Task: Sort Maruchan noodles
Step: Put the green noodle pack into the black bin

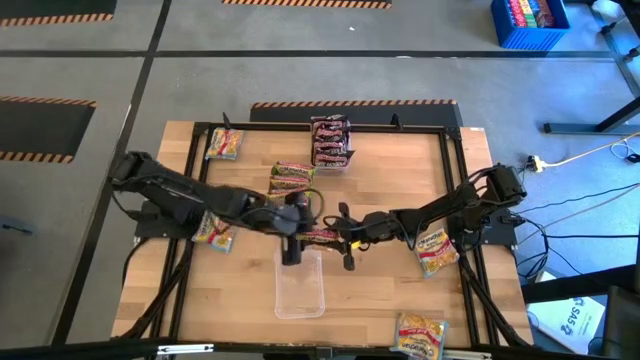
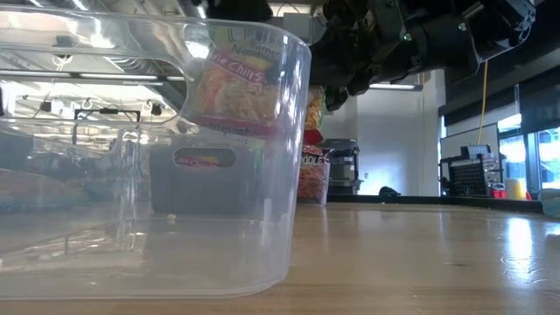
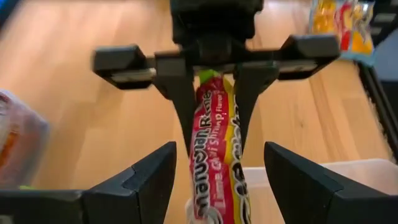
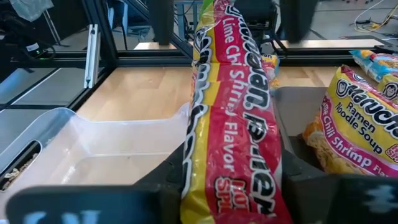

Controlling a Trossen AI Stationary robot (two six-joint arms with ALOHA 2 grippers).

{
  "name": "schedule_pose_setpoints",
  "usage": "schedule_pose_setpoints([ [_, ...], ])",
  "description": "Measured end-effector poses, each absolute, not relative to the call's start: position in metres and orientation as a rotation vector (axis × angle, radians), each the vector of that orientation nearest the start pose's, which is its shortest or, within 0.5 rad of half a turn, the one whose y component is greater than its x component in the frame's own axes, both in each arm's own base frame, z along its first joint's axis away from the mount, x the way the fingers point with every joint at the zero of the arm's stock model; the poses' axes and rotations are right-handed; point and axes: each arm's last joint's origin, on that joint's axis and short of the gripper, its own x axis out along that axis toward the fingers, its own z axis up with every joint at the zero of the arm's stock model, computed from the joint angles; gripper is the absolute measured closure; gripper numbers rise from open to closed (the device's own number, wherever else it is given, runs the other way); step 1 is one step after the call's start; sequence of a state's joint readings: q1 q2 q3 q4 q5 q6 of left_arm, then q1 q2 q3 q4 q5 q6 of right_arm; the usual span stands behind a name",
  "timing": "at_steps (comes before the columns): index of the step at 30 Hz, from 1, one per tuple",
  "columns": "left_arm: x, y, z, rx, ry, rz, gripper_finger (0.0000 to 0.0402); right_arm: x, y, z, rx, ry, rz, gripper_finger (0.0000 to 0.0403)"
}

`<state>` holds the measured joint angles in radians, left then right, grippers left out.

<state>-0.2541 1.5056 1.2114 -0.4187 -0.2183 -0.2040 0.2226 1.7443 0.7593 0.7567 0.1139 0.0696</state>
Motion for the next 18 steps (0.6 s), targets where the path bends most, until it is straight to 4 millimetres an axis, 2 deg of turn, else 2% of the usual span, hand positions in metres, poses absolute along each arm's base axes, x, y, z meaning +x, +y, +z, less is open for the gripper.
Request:
schedule_pose_setpoints([
  [4, 0.337, -0.071, 0.291, -0.107, 0.765, -0.005, 0.0167, 0.337, 0.073, 0.171, 0.031, 0.230, 0.100, 0.0303],
  [7, 0.344, -0.066, 0.285, -0.133, 0.842, -0.011, 0.0168, 0.337, 0.073, 0.171, 0.030, 0.231, 0.100, 0.0302],
  [12, 0.342, -0.055, 0.277, -0.134, 0.940, 0.026, 0.0170, 0.337, 0.073, 0.170, 0.030, 0.233, 0.100, 0.0302],
  [18, 0.342, -0.052, 0.275, -0.134, 0.949, 0.027, 0.0189, 0.337, 0.073, 0.171, 0.030, 0.232, 0.100, 0.0302],
])
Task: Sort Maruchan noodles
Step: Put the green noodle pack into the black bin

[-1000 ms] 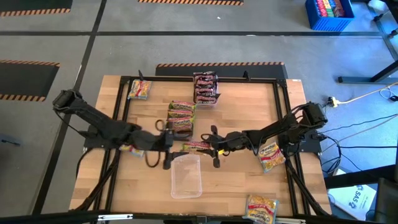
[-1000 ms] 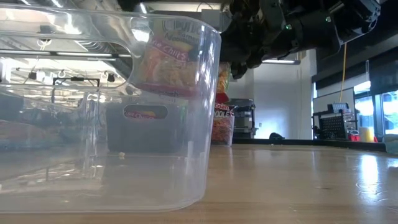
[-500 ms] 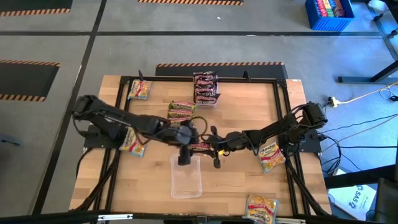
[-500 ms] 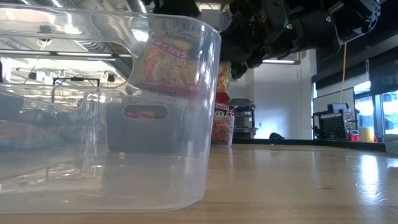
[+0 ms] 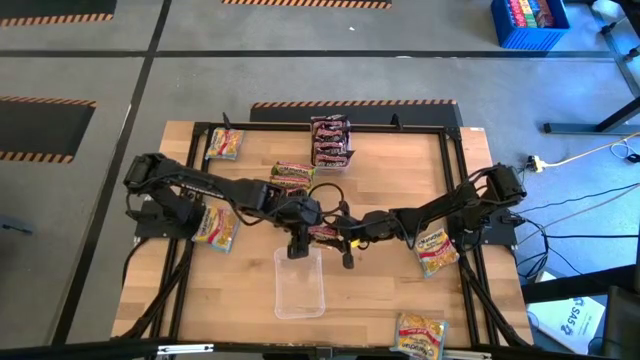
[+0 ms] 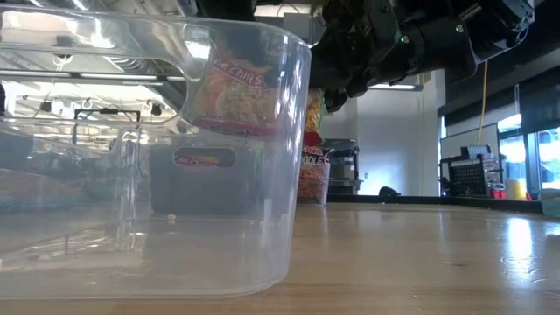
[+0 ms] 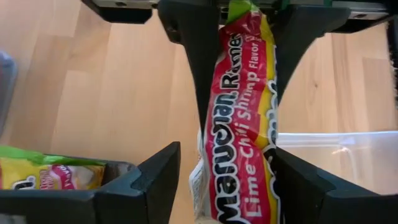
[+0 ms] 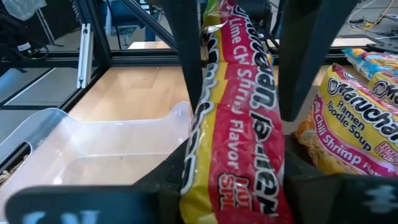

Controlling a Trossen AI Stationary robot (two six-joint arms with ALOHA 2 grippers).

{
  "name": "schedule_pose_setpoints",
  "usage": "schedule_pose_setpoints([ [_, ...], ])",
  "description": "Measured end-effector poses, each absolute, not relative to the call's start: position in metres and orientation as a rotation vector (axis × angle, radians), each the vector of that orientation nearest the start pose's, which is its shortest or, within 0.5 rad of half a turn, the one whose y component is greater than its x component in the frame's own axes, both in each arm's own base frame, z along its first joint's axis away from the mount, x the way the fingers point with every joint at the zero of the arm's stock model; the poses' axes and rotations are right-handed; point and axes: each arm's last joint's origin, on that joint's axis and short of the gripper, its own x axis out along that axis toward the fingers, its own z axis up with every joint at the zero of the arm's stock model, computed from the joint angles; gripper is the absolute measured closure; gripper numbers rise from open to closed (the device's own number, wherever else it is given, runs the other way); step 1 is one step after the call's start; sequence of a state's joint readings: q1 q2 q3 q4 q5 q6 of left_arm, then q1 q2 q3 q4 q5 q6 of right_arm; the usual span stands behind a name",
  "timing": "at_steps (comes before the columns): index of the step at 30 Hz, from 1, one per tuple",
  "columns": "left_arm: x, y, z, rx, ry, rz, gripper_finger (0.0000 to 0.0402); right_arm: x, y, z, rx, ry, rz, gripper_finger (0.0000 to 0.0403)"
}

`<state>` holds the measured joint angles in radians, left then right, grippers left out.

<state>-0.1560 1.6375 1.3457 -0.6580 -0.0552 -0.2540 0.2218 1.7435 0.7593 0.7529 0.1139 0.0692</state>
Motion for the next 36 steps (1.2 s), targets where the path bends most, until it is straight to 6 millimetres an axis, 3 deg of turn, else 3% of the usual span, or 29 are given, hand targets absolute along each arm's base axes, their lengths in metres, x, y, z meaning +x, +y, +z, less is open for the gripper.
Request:
schedule_pose_setpoints([
  [9, 0.343, -0.054, 0.270, -0.155, 0.979, -0.017, 0.0258, 0.337, 0.073, 0.171, 0.031, 0.227, 0.101, 0.0302],
  [29, 0.345, -0.053, 0.261, -0.175, 1.032, -0.048, 0.0306, 0.346, 0.075, 0.179, 0.024, 0.263, 0.082, 0.0299],
  [36, 0.344, -0.053, 0.262, -0.180, 1.034, -0.043, 0.0310, 0.347, 0.072, 0.184, 0.018, 0.233, 0.004, 0.0242],
])
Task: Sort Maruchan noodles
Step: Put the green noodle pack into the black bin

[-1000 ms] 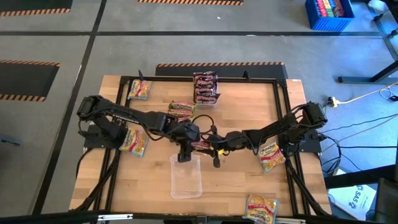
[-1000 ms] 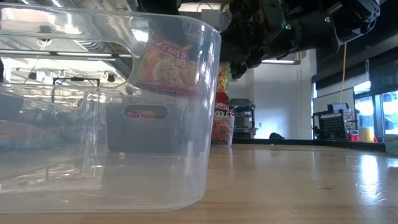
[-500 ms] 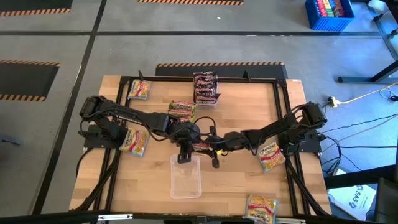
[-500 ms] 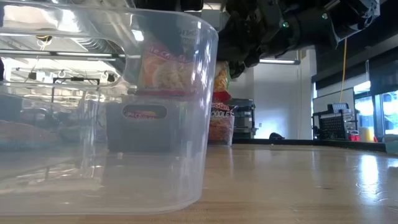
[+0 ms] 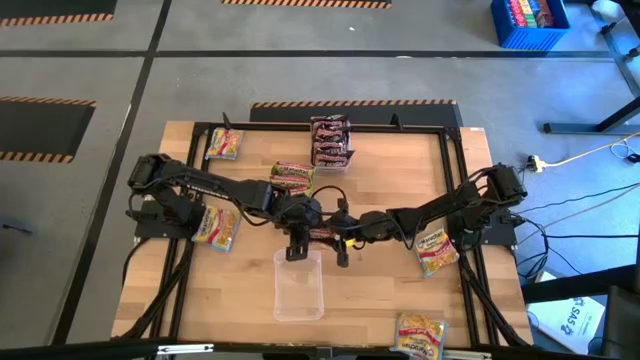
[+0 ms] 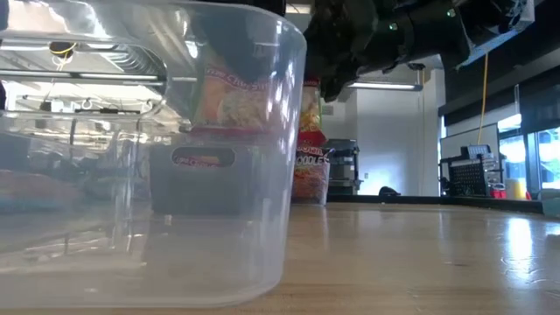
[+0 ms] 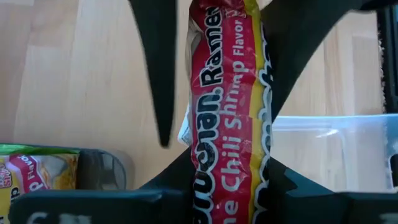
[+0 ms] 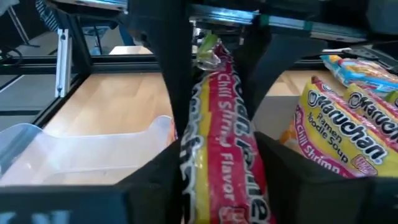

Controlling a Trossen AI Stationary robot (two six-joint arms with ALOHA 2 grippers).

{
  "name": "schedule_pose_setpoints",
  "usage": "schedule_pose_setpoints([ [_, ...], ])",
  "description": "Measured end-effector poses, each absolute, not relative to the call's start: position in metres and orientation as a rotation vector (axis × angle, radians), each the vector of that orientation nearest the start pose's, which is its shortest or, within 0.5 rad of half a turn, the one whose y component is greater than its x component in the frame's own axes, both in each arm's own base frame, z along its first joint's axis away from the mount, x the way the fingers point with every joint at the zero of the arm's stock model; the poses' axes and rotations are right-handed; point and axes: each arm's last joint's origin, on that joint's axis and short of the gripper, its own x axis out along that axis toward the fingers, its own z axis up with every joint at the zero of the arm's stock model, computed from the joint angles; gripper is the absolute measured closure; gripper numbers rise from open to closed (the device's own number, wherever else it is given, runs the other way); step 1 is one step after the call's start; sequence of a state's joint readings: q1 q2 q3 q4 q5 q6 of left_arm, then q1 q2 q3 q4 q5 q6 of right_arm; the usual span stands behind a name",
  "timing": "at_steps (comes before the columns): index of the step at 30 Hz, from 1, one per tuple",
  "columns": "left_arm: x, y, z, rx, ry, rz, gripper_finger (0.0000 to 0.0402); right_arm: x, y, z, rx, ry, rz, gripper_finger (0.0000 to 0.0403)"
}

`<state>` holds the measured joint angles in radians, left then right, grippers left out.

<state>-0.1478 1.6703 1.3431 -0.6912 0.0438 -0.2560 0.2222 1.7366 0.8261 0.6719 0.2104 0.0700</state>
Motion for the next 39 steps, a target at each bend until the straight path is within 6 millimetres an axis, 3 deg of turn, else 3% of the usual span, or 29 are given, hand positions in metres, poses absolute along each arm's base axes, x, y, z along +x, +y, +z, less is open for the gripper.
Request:
schedule_pose_setpoints([
  [5, 0.332, -0.051, 0.271, -0.163, 1.054, -0.018, 0.0310, 0.337, 0.071, 0.205, 0.013, 0.242, 0.043, 0.0199],
  [11, 0.311, -0.044, 0.300, -0.120, 0.983, 0.063, 0.0310, 0.312, 0.066, 0.232, 0.008, 0.337, 0.038, 0.0178],
  [14, 0.298, -0.040, 0.314, -0.064, 0.945, 0.120, 0.0310, 0.303, 0.064, 0.233, 0.008, 0.406, 0.037, 0.0178],
  [17, 0.286, -0.032, 0.317, 0.011, 0.995, 0.203, 0.0310, 0.300, 0.063, 0.226, 0.017, 0.485, 0.029, 0.0178],
  [22, 0.281, -0.021, 0.311, 0.043, 1.066, 0.250, 0.0310, 0.301, 0.065, 0.206, 0.019, 0.591, -0.002, 0.0178],
  [29, 0.285, -0.005, 0.273, 0.031, 1.115, 0.216, 0.0310, 0.307, 0.068, 0.187, -0.009, 0.649, -0.038, 0.0178],
  [39, 0.282, 0.013, 0.242, -0.024, 1.123, 0.205, 0.0310, 0.310, 0.068, 0.181, -0.013, 0.659, -0.049, 0.0178],
])
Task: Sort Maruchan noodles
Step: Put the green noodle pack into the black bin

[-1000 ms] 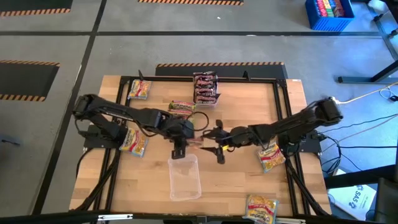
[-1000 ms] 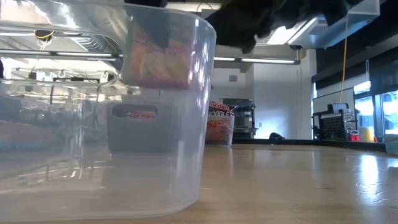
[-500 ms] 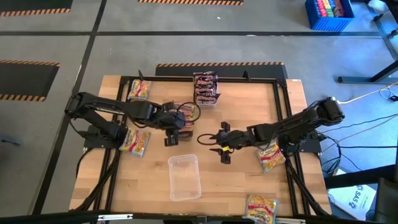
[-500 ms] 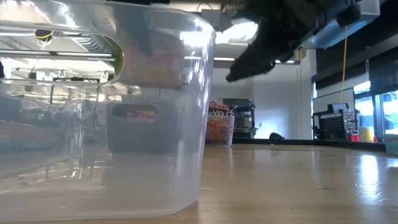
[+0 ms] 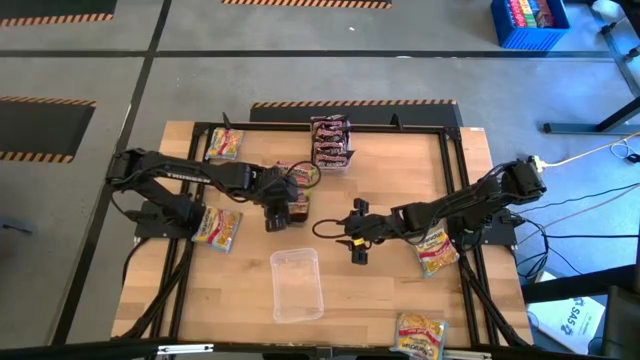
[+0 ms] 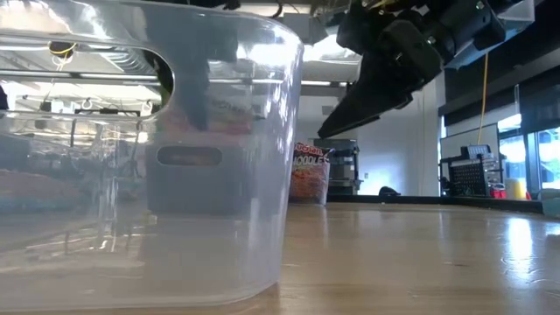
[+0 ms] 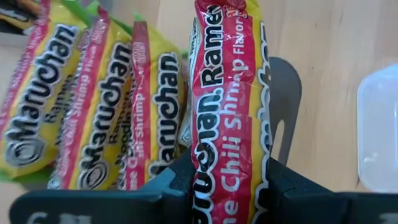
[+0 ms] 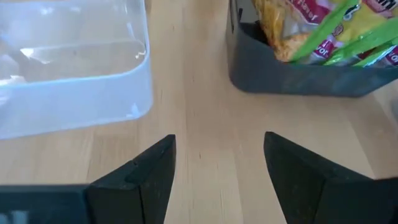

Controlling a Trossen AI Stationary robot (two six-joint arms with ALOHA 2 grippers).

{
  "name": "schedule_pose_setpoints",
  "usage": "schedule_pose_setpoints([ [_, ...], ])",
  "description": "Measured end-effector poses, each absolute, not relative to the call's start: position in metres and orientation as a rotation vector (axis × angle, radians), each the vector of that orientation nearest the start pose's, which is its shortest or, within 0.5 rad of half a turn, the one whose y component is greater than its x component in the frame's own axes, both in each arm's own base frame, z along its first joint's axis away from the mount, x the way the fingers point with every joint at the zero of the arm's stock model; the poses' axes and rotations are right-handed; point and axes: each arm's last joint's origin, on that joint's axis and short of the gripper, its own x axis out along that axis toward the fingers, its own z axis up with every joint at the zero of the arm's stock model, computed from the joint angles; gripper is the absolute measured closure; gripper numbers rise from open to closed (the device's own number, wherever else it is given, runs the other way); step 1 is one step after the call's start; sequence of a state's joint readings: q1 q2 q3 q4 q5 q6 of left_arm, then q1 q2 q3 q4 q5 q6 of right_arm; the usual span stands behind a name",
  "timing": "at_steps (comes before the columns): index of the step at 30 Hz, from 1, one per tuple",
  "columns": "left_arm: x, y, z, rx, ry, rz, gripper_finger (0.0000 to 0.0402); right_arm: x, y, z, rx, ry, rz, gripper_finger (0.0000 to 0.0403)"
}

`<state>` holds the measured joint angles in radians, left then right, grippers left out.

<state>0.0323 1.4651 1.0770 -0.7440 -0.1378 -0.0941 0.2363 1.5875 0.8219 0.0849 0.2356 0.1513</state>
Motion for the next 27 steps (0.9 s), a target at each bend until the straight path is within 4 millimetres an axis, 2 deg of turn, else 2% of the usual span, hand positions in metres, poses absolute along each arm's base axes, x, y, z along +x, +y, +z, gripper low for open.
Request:
schedule_pose_setpoints([
  [9, 0.274, 0.018, 0.210, -0.042, 1.143, 0.201, 0.0307, 0.310, 0.068, 0.180, -0.015, 0.665, -0.050, 0.0178],
  [14, 0.273, 0.018, 0.202, -0.031, 1.127, 0.194, 0.0281, 0.310, 0.067, 0.180, -0.015, 0.664, -0.050, 0.0178],
  [19, 0.273, 0.018, 0.204, -0.029, 1.128, 0.197, 0.0239, 0.310, 0.067, 0.180, -0.015, 0.664, -0.050, 0.0178],
  [23, 0.277, 0.019, 0.219, -0.022, 1.108, 0.244, 0.0217, 0.310, 0.067, 0.180, -0.015, 0.664, -0.050, 0.0178],
  [27, 0.278, 0.020, 0.238, -0.002, 1.137, 0.296, 0.0215, 0.310, 0.067, 0.180, -0.015, 0.664, -0.050, 0.0178],
])
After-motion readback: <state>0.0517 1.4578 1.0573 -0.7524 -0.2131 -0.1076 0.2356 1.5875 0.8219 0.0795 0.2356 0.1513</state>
